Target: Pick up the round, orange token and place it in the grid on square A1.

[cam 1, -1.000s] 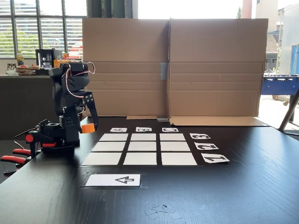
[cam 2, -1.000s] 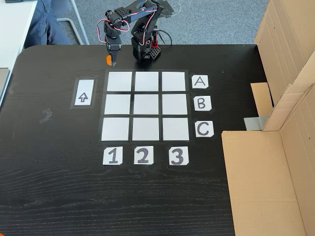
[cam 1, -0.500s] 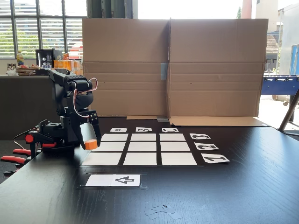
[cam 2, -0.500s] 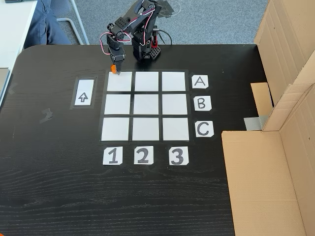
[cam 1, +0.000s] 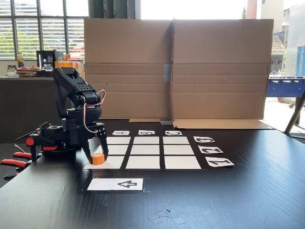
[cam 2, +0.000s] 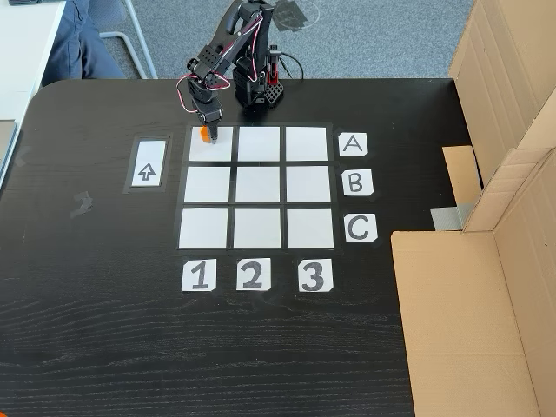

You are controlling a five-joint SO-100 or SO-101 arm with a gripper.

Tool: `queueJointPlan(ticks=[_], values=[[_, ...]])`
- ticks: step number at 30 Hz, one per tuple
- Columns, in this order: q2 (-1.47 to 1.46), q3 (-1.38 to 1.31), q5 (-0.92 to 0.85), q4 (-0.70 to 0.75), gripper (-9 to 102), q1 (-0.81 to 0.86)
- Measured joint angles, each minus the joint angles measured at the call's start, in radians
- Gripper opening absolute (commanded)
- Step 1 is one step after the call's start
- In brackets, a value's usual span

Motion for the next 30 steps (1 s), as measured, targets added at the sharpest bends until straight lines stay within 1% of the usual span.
queueJointPlan(ticks=[16,22,30], values=[[-0.003,0.0,0.0,-0.015,16,-0.023],[-0.003,0.0,0.0,-0.025,25,-0.023],[-0.003,0.0,-0.023,-0.025,33,-0.023]])
